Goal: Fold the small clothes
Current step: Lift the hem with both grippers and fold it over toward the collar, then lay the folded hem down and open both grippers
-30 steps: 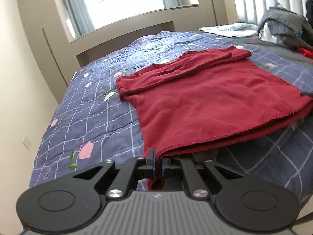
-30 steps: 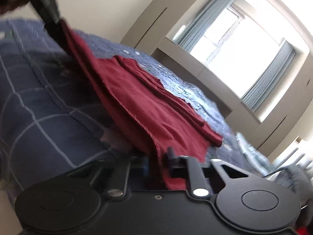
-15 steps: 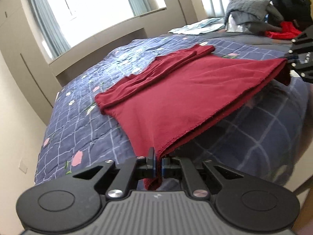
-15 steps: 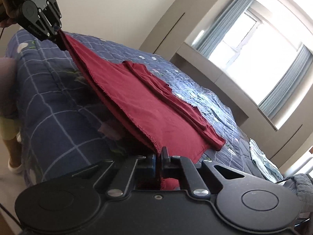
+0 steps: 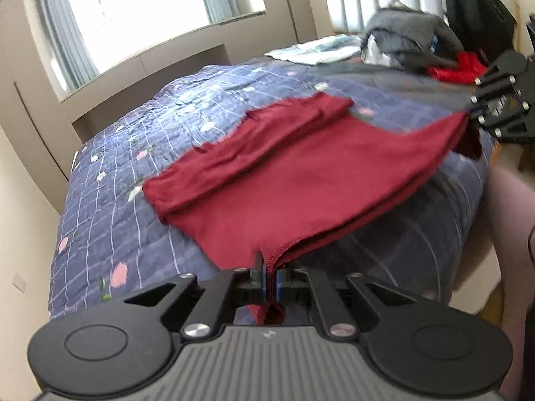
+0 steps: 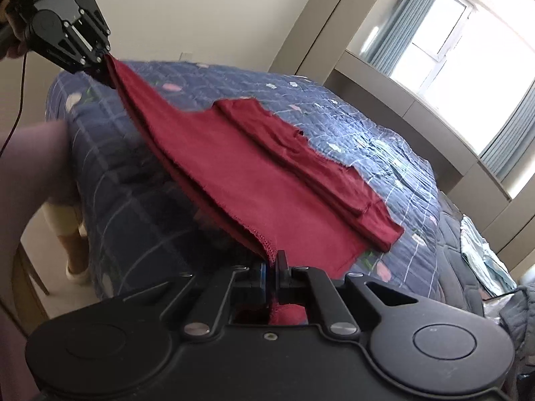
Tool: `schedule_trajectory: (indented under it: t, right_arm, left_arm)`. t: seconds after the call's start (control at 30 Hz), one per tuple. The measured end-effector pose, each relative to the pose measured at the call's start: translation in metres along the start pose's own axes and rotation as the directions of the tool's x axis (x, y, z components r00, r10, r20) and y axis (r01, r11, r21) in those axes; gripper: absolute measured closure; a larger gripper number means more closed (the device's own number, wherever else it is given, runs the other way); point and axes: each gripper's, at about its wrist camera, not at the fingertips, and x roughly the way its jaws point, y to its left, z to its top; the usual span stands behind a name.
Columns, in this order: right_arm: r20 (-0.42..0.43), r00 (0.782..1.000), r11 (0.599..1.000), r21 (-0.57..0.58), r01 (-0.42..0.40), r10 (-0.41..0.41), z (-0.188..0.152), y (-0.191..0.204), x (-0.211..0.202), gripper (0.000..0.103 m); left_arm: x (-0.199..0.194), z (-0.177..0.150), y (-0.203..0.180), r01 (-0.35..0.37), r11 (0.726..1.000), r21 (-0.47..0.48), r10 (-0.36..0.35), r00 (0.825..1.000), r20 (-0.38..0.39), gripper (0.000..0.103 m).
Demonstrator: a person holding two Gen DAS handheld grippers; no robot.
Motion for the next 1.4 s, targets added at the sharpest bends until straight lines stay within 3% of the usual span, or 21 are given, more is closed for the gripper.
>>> schedule_trajectory:
  t: [0.23,0.4,0.7,1.0,1.27,1.33,1.4]
  right_arm:
    - [-0.022,1.0,0.997,-0.078,-0.011,0.009,0.056,-0.067,0.041,0.099]
    - [-0.04,0.999,0.998,-0.062,-0.006,0.003,0.093,-0.13,0.087,0.099]
    - [-0.101,0.995,0.997,-0.075,0.017,-0.025,0.14,-0.211,0.213,0.097]
    - [-0.233,0.972,1.0,-0.007,-0.015,0.013,0.131,-0.249,0.348,0.097]
    - [-0.269,0.962,0.998,0.054,-0.022,0.036,0.107,-0.25,0.402,0.096]
    - [-0.273,0.961,0.998,0.06,-0.018,0.033,0.101,-0.251,0.409,0.09]
    - [-0.272,0.962,0.998,0.068,0.014,0.005,0.097,-0.254,0.413,0.065]
  left_arm:
    - [0.041,0.072,0.057,-0.04,0.996,-0.074,0.039,0.999,-0.014,0.098]
    - [0.085,0.115,0.106,-0.05,0.985,-0.167,0.047,0.999,-0.024,0.098]
    - [0.201,0.175,0.18,-0.091,0.964,-0.248,0.067,0.993,-0.101,0.098]
    - [0.321,0.177,0.217,-0.109,0.952,-0.288,0.038,0.97,-0.241,0.098]
    - [0.373,0.157,0.225,-0.1,0.933,-0.346,0.002,0.962,-0.272,0.097]
    - [0.38,0.153,0.225,-0.099,0.927,-0.362,-0.006,0.96,-0.279,0.092]
    - [0.385,0.149,0.226,-0.108,0.919,-0.379,-0.005,0.958,-0.287,0.086]
